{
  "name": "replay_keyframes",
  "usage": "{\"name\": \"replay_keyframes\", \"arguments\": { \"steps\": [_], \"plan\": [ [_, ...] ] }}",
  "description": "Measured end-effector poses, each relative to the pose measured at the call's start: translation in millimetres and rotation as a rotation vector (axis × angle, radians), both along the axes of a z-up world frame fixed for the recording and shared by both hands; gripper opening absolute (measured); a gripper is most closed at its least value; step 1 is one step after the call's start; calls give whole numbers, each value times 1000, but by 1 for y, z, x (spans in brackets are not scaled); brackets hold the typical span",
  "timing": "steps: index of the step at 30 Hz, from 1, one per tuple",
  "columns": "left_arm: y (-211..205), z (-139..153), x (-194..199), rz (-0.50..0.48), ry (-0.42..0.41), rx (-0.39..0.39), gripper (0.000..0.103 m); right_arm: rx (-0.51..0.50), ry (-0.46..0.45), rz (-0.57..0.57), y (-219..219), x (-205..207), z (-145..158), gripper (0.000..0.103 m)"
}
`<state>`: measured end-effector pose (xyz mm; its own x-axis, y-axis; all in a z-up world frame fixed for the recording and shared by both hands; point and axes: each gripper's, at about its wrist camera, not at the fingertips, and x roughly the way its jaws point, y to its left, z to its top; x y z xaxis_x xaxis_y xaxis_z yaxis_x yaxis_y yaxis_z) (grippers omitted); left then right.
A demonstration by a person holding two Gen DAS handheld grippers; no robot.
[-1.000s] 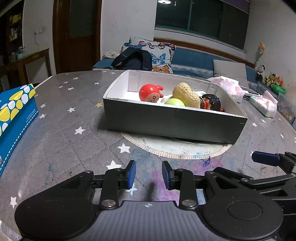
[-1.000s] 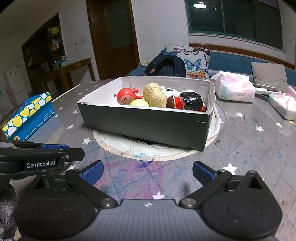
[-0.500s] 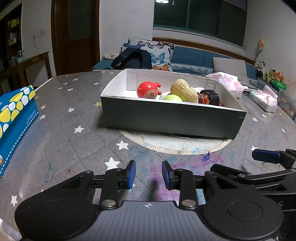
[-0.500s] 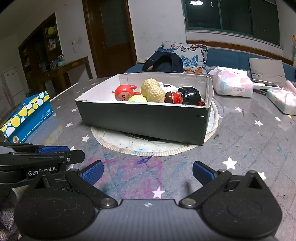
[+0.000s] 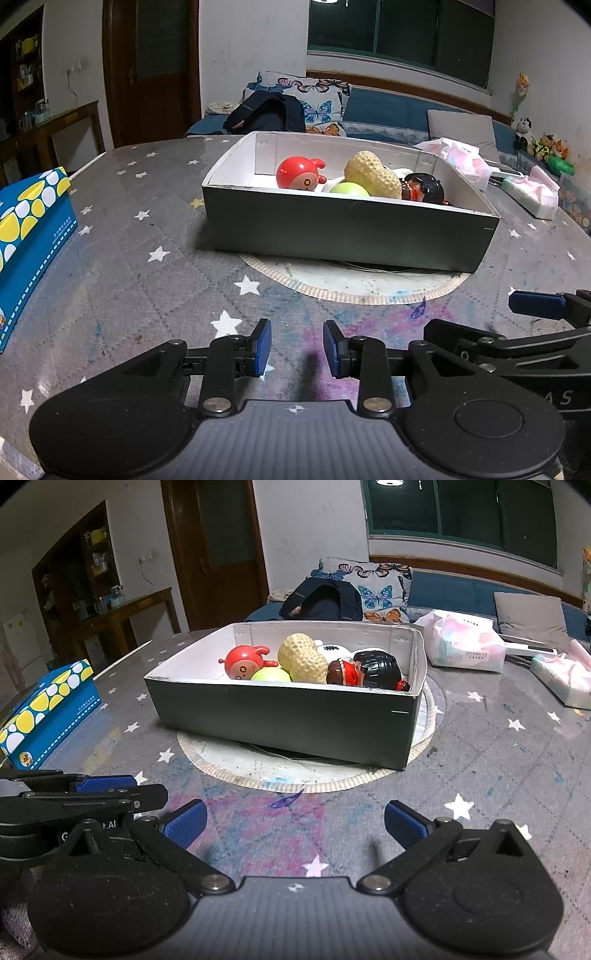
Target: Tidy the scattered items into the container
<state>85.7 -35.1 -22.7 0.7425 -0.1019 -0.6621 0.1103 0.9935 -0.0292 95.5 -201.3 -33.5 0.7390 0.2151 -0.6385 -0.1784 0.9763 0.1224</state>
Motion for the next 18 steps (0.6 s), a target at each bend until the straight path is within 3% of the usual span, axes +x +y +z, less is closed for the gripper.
{"name": "replay_keyframes", "arguments": {
  "steps": [18],
  "plan": [
    [2,1,8,11,0,10,33,-1,26,3,2,11,-2,103]
  ]
}}
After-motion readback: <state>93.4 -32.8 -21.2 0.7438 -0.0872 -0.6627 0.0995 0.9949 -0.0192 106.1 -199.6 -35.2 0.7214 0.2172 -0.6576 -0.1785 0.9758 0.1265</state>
